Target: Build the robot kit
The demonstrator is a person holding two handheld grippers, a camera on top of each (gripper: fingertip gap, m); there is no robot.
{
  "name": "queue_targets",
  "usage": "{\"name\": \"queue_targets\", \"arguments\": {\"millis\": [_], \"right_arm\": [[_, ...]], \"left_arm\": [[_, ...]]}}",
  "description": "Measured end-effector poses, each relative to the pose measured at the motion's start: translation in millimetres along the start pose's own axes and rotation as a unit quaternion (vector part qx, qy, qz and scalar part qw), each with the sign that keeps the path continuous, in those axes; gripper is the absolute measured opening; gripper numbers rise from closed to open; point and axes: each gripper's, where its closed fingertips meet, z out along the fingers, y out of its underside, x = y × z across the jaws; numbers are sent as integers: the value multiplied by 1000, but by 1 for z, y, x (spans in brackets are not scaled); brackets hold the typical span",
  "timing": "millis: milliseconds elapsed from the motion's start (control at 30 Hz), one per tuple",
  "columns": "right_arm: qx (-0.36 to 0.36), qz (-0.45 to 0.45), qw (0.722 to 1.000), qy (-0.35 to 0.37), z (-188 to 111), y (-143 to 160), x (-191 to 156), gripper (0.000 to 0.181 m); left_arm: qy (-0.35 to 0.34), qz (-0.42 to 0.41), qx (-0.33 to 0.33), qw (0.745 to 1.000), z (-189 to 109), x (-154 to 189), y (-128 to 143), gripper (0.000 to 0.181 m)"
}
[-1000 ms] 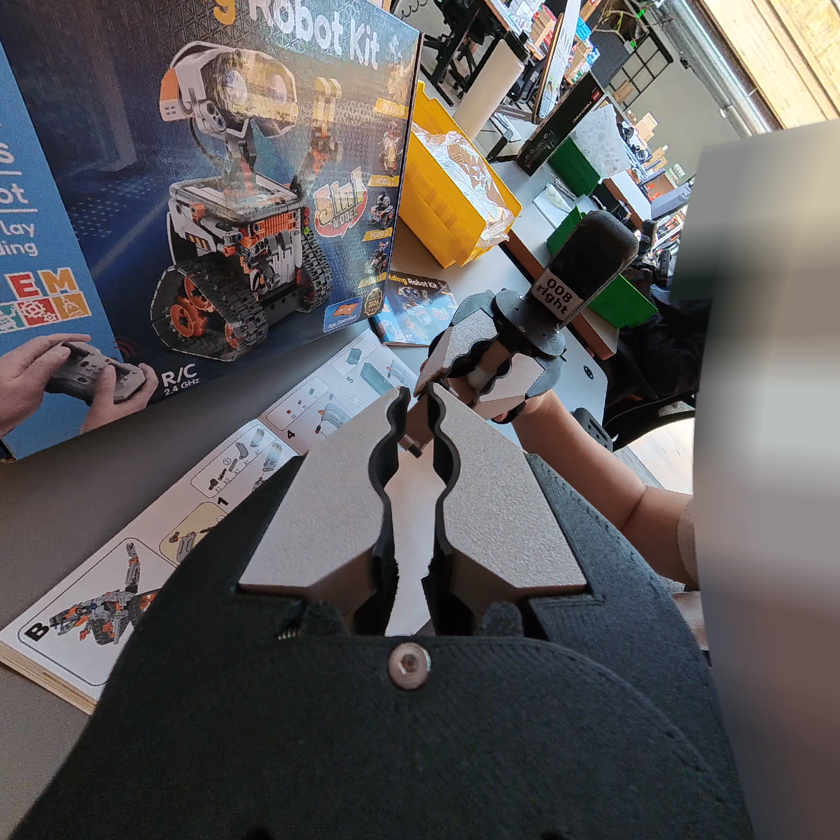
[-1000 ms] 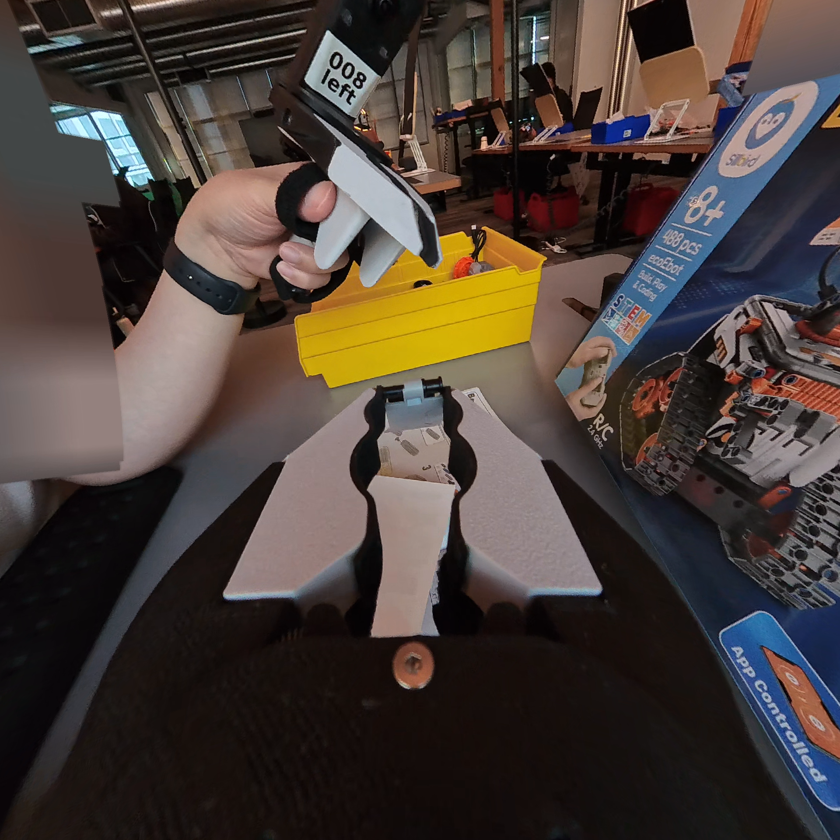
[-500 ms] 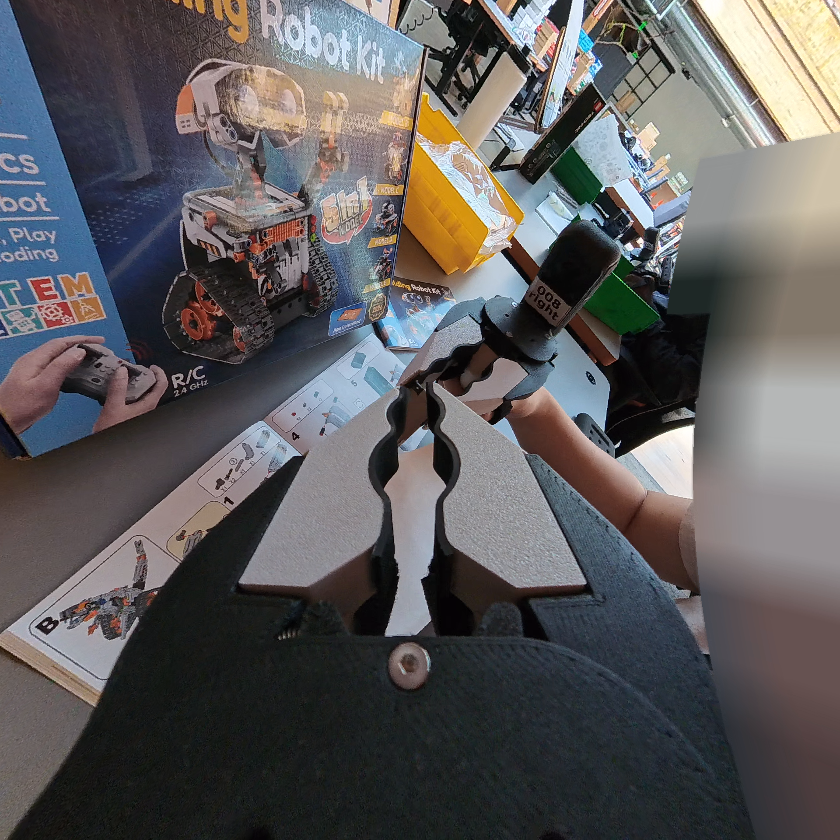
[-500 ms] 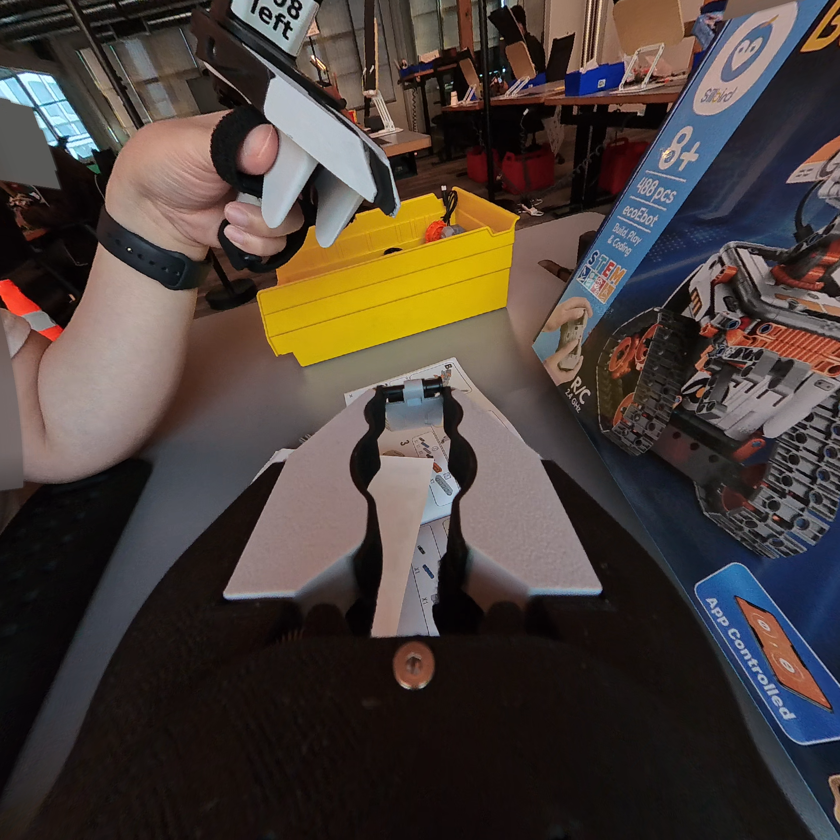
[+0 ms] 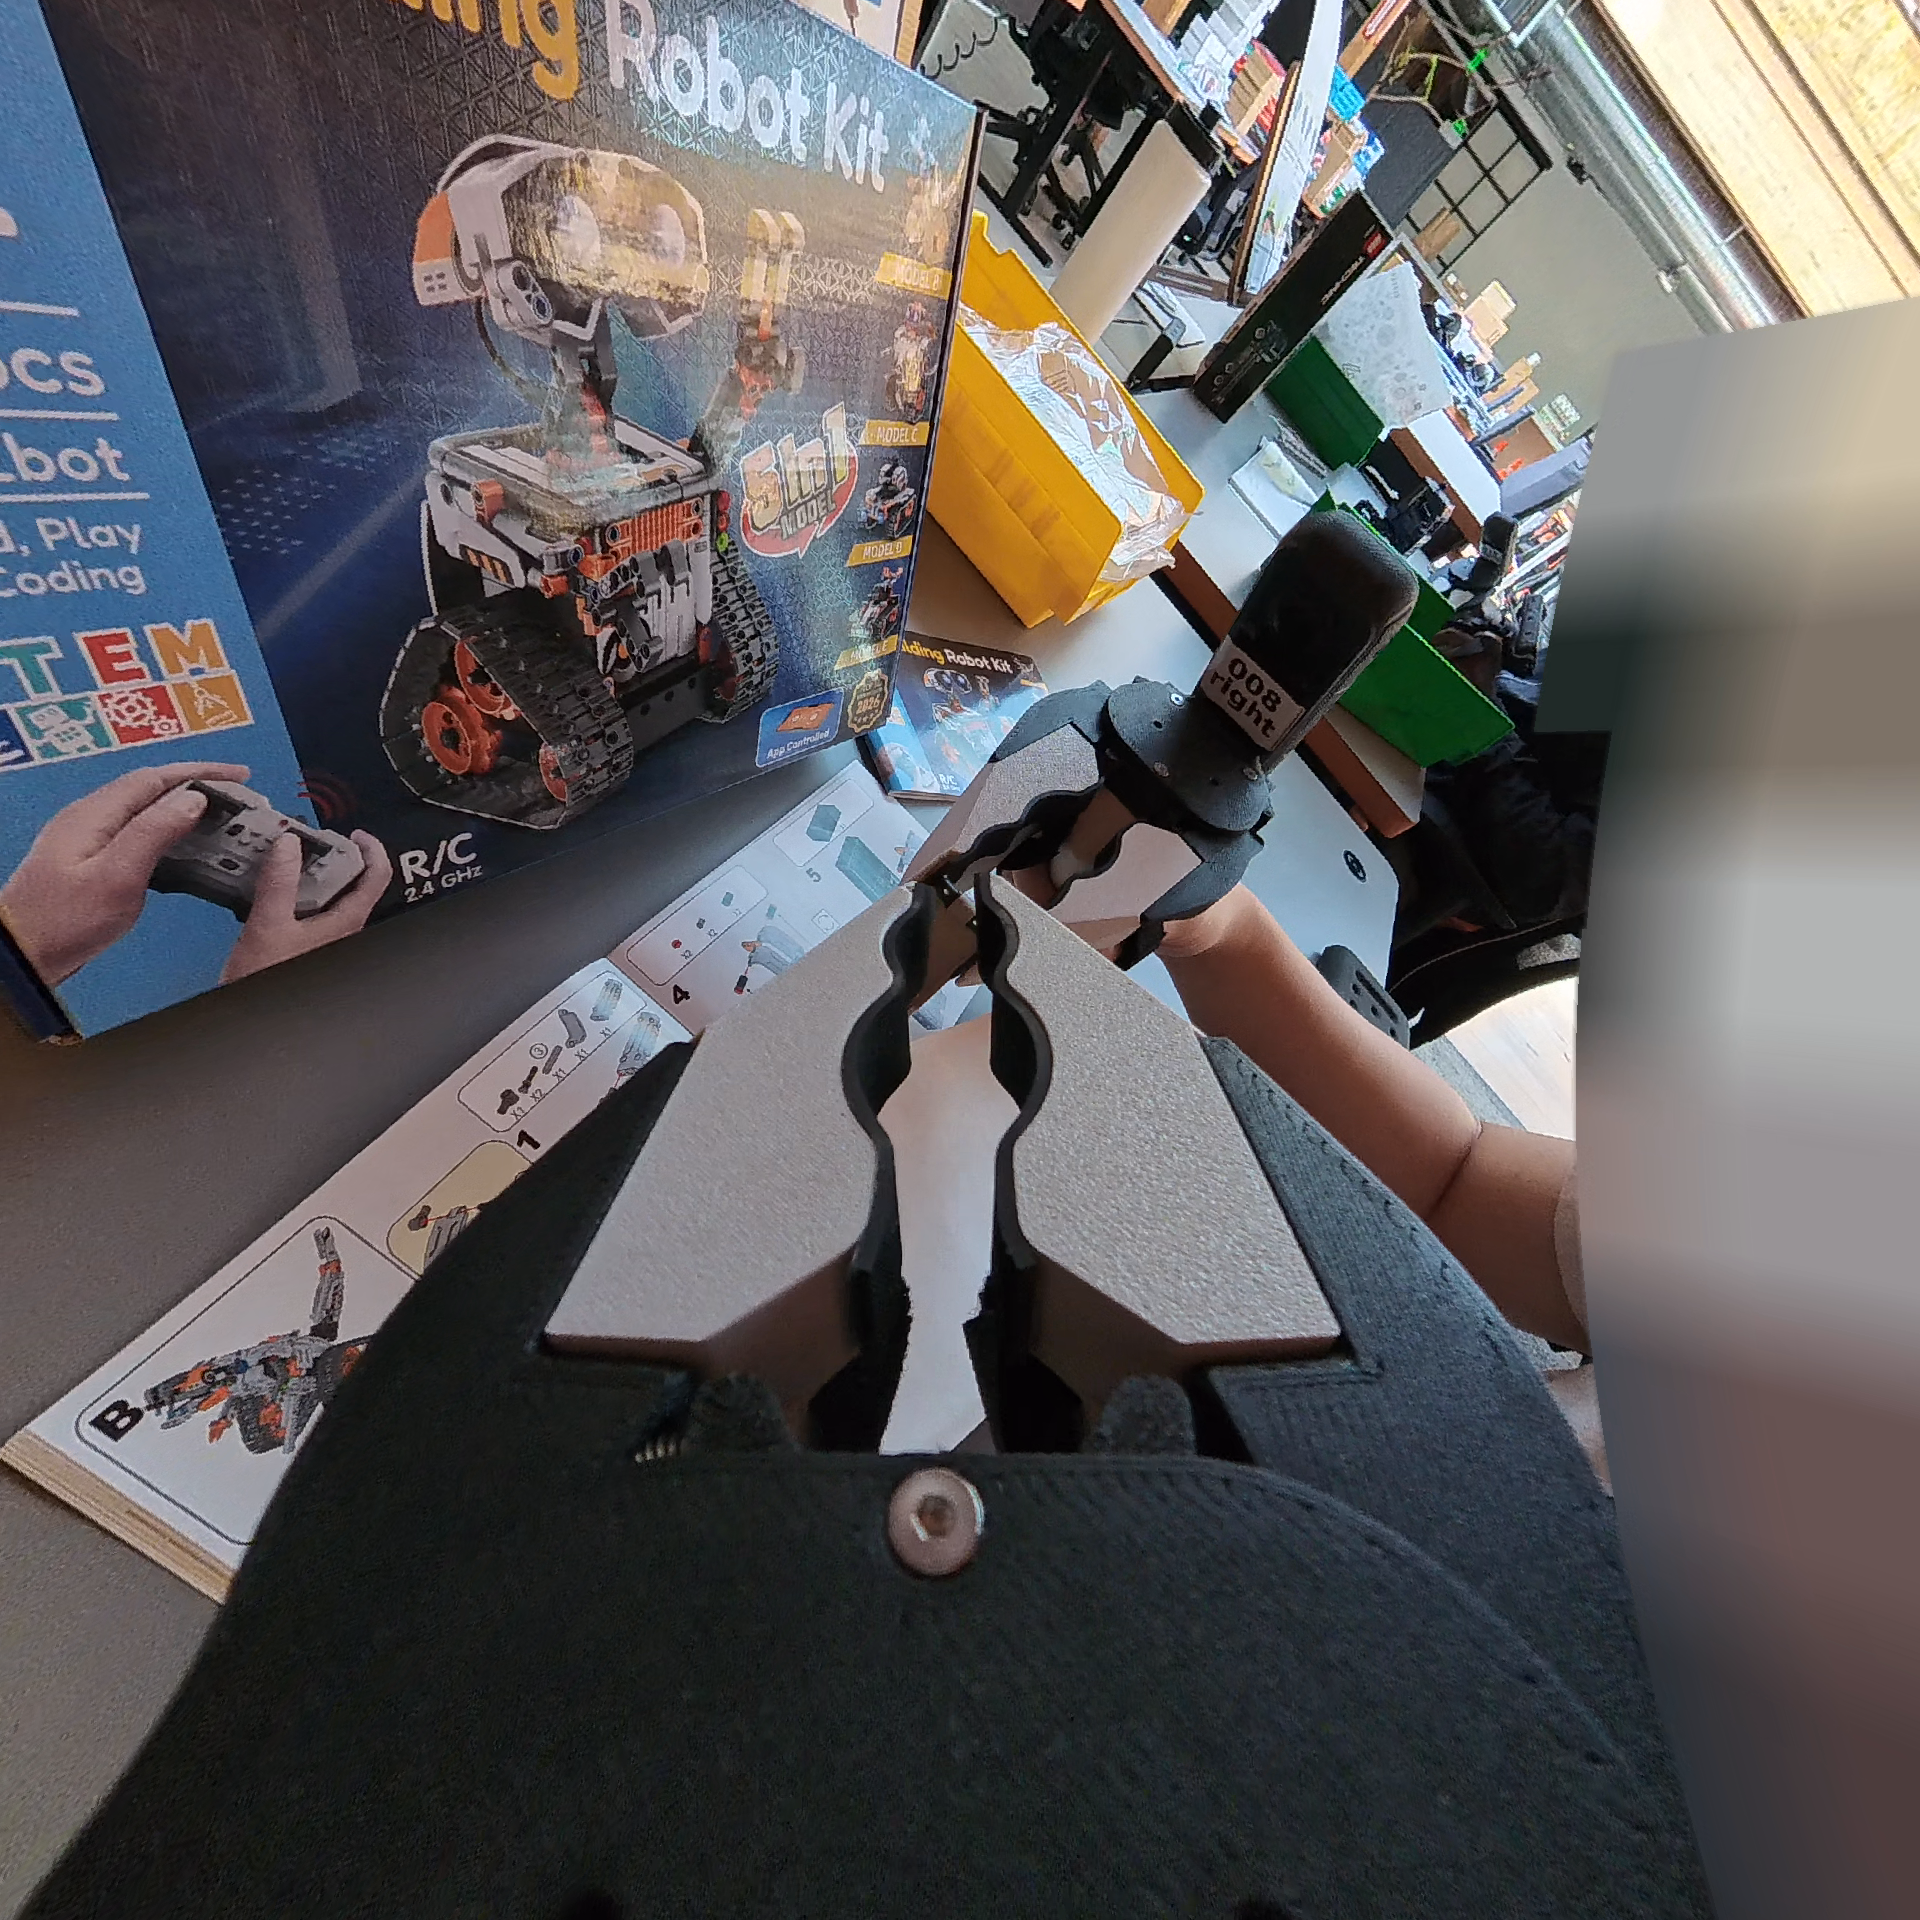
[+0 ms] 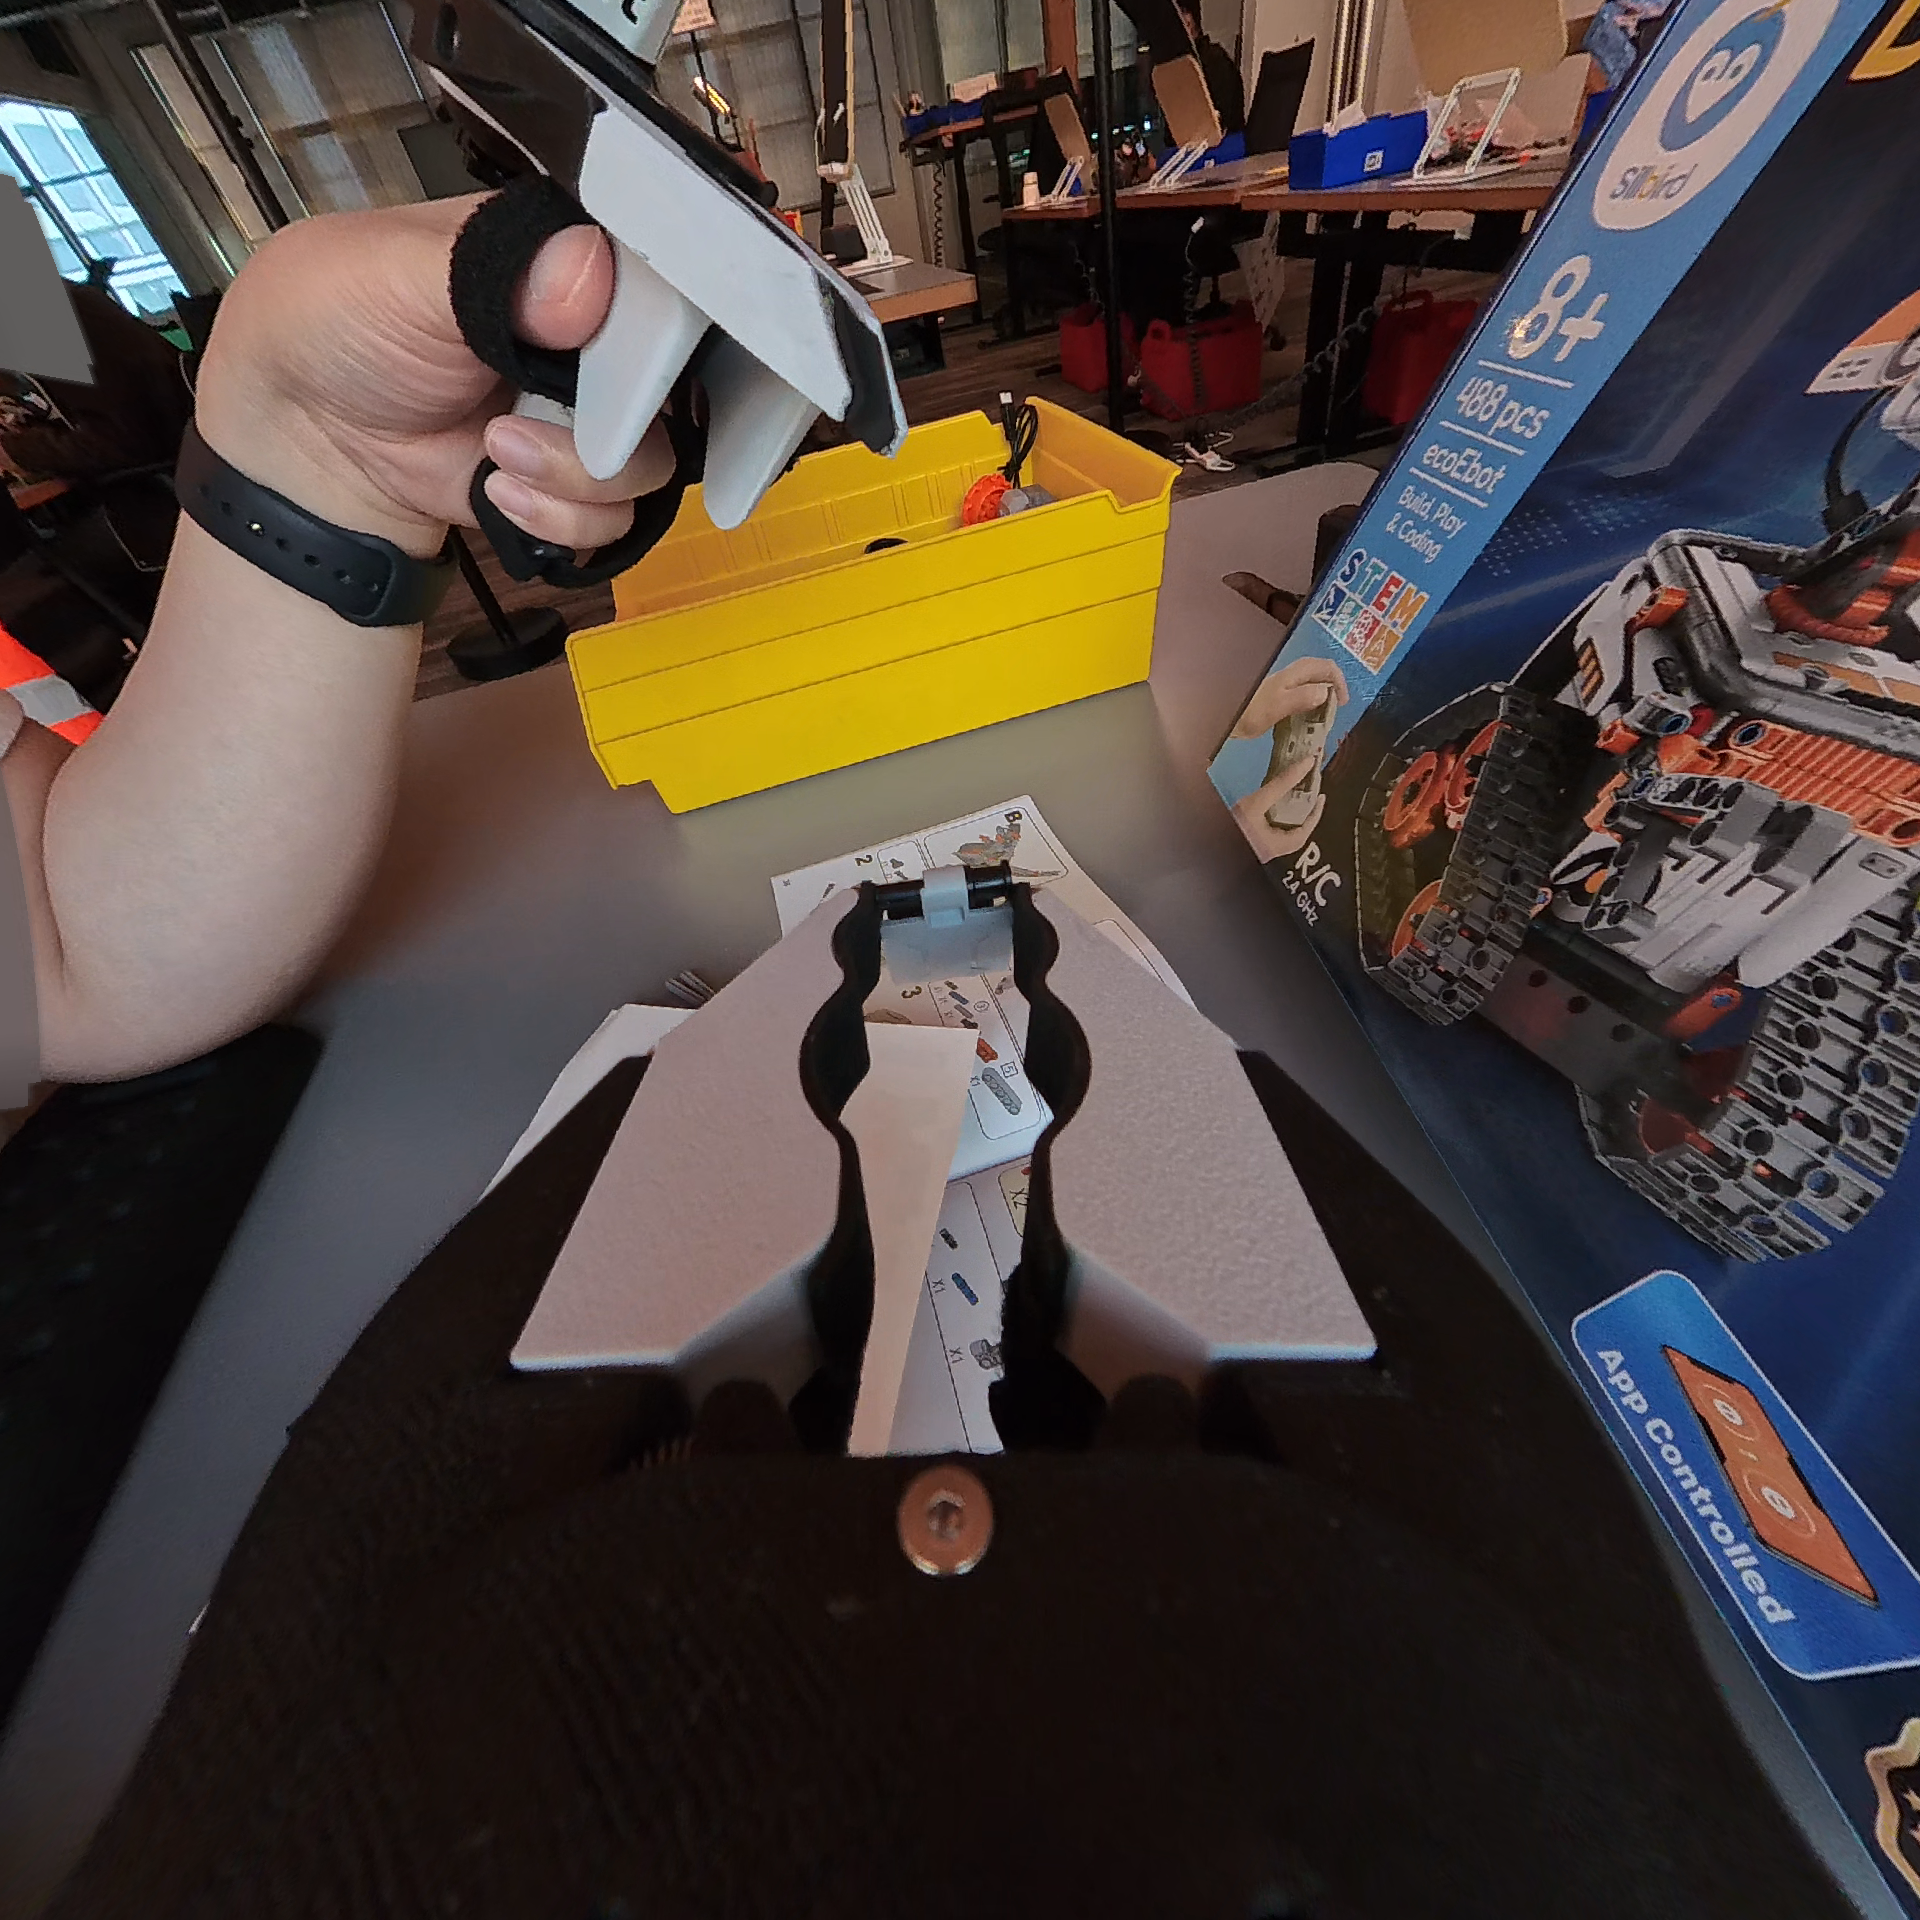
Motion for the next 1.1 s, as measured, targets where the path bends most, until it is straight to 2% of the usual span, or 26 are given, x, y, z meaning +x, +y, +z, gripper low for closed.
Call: {"name": "queue_targets", "arguments": {"millis": [400, 1100], "right_arm": [[-22, 13, 999, 20, 3, 10, 9, 24], [-16, 1, 1000, 2, 4, 8, 2, 24]], "left_arm": [[-3, -1, -1, 1000, 0, -1, 1, 6], [-9, 0, -5, 1000, 0, -2, 1, 7]]}}
